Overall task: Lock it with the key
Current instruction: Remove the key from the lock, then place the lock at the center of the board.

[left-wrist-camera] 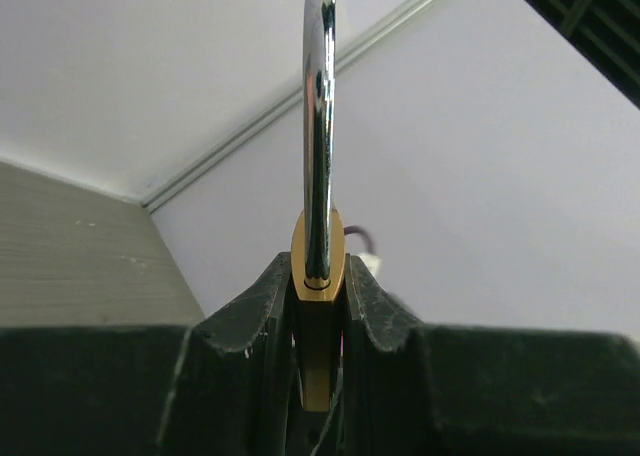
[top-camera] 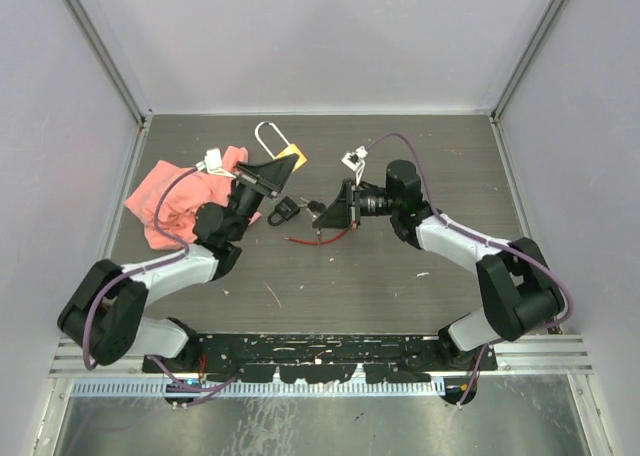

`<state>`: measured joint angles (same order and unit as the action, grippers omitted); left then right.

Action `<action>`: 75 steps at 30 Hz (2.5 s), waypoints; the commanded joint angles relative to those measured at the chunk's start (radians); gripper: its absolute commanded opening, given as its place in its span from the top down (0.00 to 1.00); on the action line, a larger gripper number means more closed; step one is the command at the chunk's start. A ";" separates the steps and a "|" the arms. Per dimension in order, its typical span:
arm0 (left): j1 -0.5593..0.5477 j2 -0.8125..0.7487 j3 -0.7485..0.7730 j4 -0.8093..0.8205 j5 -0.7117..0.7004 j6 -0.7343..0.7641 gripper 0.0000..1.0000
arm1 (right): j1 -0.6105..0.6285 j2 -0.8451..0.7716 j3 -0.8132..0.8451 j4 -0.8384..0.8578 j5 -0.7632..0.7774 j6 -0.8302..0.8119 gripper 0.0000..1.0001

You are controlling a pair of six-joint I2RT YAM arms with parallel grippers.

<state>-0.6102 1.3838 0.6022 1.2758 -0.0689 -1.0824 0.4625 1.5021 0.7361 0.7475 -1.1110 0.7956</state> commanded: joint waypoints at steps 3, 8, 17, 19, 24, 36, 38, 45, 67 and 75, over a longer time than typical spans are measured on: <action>0.130 -0.206 -0.140 -0.284 0.134 0.051 1.00 | -0.035 -0.055 0.224 -0.917 0.180 -0.909 0.97; 0.151 -0.382 -0.201 -0.830 0.176 0.145 0.99 | -0.026 0.137 0.350 -1.203 0.217 -1.087 0.96; 0.186 -0.561 -0.341 -1.132 0.121 0.245 0.92 | 0.095 0.417 0.501 -1.419 0.432 -1.217 0.92; 0.194 -0.556 -0.347 -1.132 0.127 0.250 0.92 | 0.114 0.418 0.502 -1.409 0.449 -1.214 0.89; 0.210 -0.495 -0.335 -1.134 0.155 0.265 0.85 | 0.136 0.375 0.508 -1.414 0.452 -1.254 0.65; 0.217 -0.746 -0.228 -1.469 -0.107 0.361 0.02 | -0.072 0.007 0.428 -1.442 0.264 -1.915 0.00; 0.219 -0.807 -0.229 -1.451 -0.058 0.414 0.02 | -0.105 -0.020 0.347 -1.388 0.286 -2.168 0.00; 0.219 -0.888 -0.237 -1.492 0.038 0.450 0.02 | -0.098 0.346 0.636 -1.655 0.546 -2.560 0.31; 0.219 -1.005 -0.376 -1.321 0.242 0.240 0.01 | -0.050 0.625 0.874 -1.779 0.695 -2.486 0.90; 0.219 -0.930 -0.447 -0.989 0.363 0.057 0.03 | -0.074 0.466 0.964 -1.884 0.450 -2.379 0.99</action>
<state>-0.3965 0.4438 0.1219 0.0525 0.2058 -0.9588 0.4015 2.0933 1.5921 -1.0161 -0.4755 -1.6608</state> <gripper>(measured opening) 0.978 0.055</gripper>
